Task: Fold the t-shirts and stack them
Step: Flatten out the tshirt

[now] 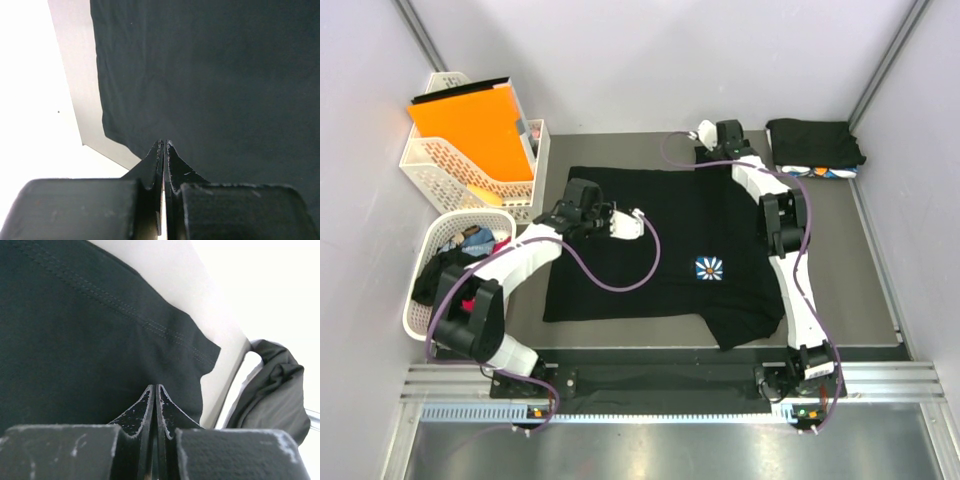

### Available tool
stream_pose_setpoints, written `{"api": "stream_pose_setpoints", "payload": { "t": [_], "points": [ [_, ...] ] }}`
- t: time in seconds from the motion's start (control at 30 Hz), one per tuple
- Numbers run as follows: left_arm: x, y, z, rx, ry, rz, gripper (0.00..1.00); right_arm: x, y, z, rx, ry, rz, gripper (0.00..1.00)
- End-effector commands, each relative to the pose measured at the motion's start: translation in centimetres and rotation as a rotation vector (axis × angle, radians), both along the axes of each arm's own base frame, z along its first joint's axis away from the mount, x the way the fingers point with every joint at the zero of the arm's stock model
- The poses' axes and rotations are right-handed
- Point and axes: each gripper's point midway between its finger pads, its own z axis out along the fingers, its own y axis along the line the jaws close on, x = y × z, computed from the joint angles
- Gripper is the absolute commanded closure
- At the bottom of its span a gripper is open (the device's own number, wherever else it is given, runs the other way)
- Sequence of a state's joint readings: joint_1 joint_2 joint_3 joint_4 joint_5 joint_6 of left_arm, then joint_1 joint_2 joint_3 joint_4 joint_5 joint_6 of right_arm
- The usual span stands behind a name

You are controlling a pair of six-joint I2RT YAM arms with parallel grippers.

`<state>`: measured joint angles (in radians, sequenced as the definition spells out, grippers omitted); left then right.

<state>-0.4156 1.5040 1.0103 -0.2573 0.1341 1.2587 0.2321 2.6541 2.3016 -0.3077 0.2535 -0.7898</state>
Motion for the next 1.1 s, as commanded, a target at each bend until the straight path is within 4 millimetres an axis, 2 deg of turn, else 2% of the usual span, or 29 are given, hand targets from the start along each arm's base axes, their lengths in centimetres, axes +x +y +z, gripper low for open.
{"api": "stream_pose_setpoints", "payload": {
  "t": [0.0, 0.07, 0.13, 0.17, 0.2, 0.27, 0.37, 0.47, 0.53, 0.57, 0.67, 0.7, 0.73, 0.77, 0.83, 0.93, 1.07],
  "points": [
    [-0.8, -0.8, 1.3, -0.037, -0.018, -0.027, 1.0, 1.0, -1.6, 5.5, 0.006, -0.137, -0.058, 0.95],
    [-1.0, -1.1, 1.4, -0.045, -0.018, -0.033, 1.0, 1.1, -1.8, 9.0, 0.035, -0.218, -0.092, 0.89],
    [-1.2, -1.3, 1.2, -0.049, -0.015, -0.032, 1.0, 1.1, -1.9, 10.4, 0.056, -0.259, -0.112, 0.89],
    [-1.3, -1.4, 1.1, -0.048, -0.014, -0.034, 1.0, 0.8, -2.5, 12.4, 0.052, -0.303, -0.144, 0.89],
    [-1.4, -1.4, 1.3, -0.052, -0.016, -0.034, 1.0, 0.4, -3.0, 12.2, 0.045, -0.311, -0.165, 0.88],
    [-1.5, -1.5, 1.3, -0.057, -0.02, -0.033, 1.0, 0.0, -4.0, 14.4, 0.039, -0.379, -0.227, 0.88],
    [-1.8, -1.6, 1.2, -0.06, -0.013, -0.032, 1.0, -0.6, -5.1, 15.8, 0.044, -0.447, -0.3, 0.89],
    [-2.1, -1.6, 1.2, -0.058, -0.015, -0.028, 1.0, -0.8, -5.2, 14.7, 0.05, -0.405, -0.301, 0.91],
    [-2.2, -1.8, 1.5, -0.059, -0.025, -0.031, 1.0, -1.6, -5.0, 12.3, 0.049, -0.288, -0.288, 0.97],
    [-2.3, -1.7, 1.5, -0.057, -0.024, -0.028, 1.0, -1.5, -3.9, 12.2, 0.095, -0.248, -0.237, 0.98],
    [-2.4, -1.5, 1.8, -0.057, -0.032, -0.018, 1.0, -4.0, -3.0, 8.4, 0.142, -0.061, -0.216, 1.0],
    [-2.5, -1.4, 1.8, -0.056, -0.031, -0.015, 1.0, -4.9, -3.0, 7.6, 0.143, -0.023, -0.214, 1.0],
    [-2.8, -1.3, 1.8, -0.058, -0.031, -0.016, 1.0, -5.3, -3.2, 8.3, 0.149, -0.028, -0.217, 1.0],
    [-2.9, -1.2, 1.8, -0.06, -0.031, -0.012, 1.0, -6.3, -3.4, 6.8, 0.147, 0.009, -0.216, 1.0],
    [-3.2, -1.2, 1.7, -0.061, -0.03, -0.009, 1.0, -6.6, -3.6, 7.6, 0.156, -0.016, -0.218, 1.0],
    [-3.6, -1.2, 1.7, -0.061, -0.029, -0.008, 1.0, -6.6, -4.5, 7.3, 0.154, -0.011, -0.23, 1.0],
    [-3.9, -1.5, 1.8, -0.064, -0.03, -0.008, 1.0, -5.6, -5.3, 8.4, 0.175, -0.045, -0.245, 1.0]
  ]
}}
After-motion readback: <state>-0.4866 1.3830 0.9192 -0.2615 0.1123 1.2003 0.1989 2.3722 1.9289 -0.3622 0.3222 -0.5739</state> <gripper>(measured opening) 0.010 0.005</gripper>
